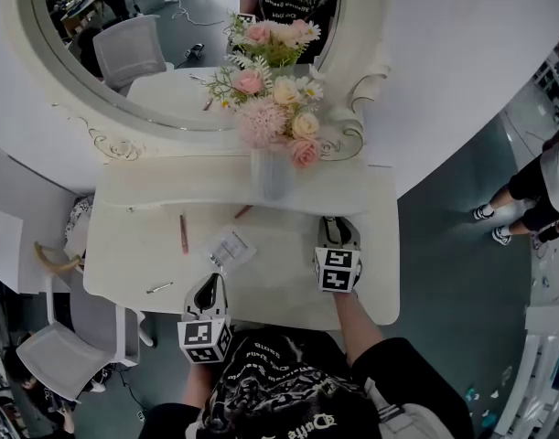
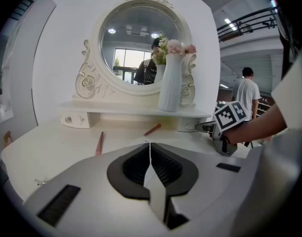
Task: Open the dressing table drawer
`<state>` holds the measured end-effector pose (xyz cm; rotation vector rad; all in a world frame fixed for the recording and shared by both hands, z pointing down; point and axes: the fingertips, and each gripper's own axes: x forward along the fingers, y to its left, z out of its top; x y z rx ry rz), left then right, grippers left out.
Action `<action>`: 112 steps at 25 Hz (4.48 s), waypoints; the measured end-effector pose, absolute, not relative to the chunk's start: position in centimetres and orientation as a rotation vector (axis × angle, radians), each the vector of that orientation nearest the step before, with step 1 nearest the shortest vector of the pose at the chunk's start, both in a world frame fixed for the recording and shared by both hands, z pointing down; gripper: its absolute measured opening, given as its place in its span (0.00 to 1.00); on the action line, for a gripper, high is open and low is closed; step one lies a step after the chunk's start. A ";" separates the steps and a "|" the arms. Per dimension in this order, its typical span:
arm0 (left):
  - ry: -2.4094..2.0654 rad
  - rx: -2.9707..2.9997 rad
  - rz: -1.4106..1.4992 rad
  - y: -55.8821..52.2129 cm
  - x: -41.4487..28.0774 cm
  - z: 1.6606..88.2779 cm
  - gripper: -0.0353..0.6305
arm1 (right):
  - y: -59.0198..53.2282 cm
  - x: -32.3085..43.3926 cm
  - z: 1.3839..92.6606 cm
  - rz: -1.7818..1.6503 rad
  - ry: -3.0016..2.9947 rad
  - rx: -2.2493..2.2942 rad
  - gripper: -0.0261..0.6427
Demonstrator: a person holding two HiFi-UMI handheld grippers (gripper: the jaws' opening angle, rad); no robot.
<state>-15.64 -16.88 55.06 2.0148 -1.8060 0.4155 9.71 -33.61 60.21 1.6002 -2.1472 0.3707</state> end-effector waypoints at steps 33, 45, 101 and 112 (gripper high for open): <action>-1.822 1.972 0.365 -16.3 -16.5 55.9 0.09 | -32.1 9.8 60.3 0.387 -2.102 1.581 0.19; -1.803 2.000 0.387 -16.4 -16.4 55.8 0.09 | -31.1 9.9 60.4 0.386 -2.088 1.585 0.19; -1.795 2.026 0.342 -16.8 -17.3 55.9 0.09 | -28.1 9.7 60.3 0.399 -2.042 1.598 0.19; -1.800 2.030 0.349 -16.7 -18.0 55.8 0.09 | -27.5 9.8 61.0 0.394 -2.029 1.610 0.19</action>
